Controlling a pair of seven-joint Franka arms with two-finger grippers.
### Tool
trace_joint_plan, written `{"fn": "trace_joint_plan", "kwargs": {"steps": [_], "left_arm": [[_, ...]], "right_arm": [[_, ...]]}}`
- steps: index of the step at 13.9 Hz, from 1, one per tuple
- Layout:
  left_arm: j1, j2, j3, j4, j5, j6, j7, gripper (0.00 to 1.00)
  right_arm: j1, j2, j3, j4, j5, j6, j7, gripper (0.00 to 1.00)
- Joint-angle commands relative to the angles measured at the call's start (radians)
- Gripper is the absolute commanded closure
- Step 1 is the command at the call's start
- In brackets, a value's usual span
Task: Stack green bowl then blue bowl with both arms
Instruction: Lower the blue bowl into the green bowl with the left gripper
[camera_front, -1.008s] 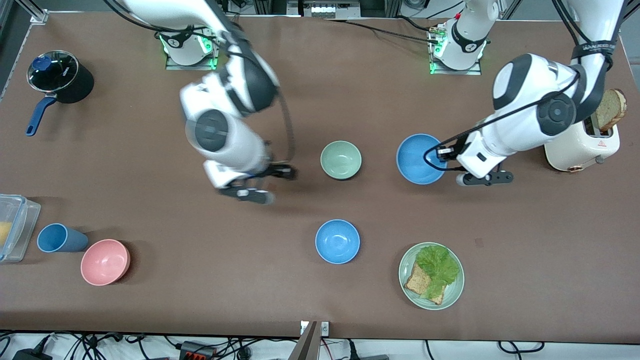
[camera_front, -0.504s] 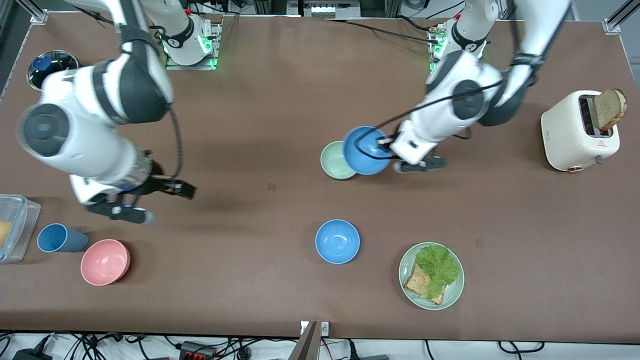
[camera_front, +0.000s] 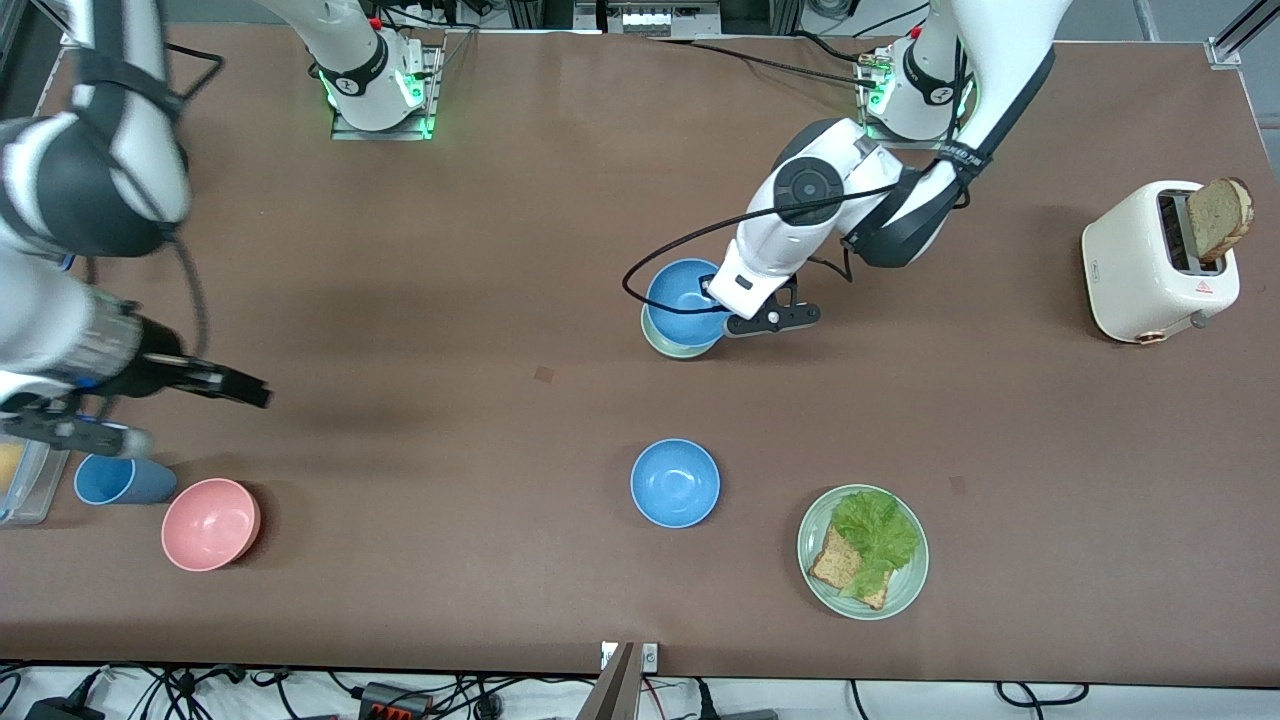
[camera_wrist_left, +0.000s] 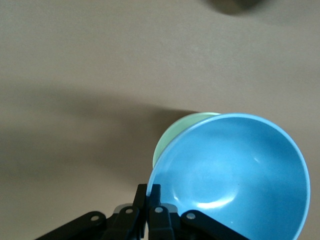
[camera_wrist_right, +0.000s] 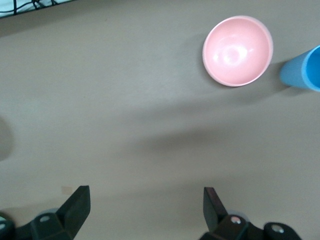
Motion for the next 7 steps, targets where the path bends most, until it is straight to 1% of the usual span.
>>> {"fn": "trace_joint_plan", "kwargs": {"steps": [1, 3, 5, 6, 7], "left_arm": [[0.003, 0.016, 0.004, 0.007, 0.038, 0.025, -0.023, 0.96], [0.001, 0.04, 0.005, 0.007, 0.05, 0.058, -0.025, 0.95], [0.0, 0.068, 0.004, 0.008, 0.084, 0.069, -0.057, 0.95], [-0.017, 0.079, 0.004, 0.008, 0.108, 0.069, -0.081, 0.95], [-0.038, 0.09, 0.005, 0.008, 0.127, 0.069, -0.114, 0.95]], "right_arm": [[-0.111, -0.092, 0.086, -0.047, -0.054, -0.012, -0.085, 0.0], [-0.193, -0.141, 0.141, -0.086, -0.065, -0.018, -0.141, 0.0], [-0.205, -0.17, 0.148, -0.099, -0.094, -0.03, -0.206, 0.0], [-0.203, -0.176, 0.146, -0.099, -0.114, -0.052, -0.217, 0.0], [-0.203, -0.178, 0.145, -0.091, -0.126, -0.103, -0.21, 0.0]]}}
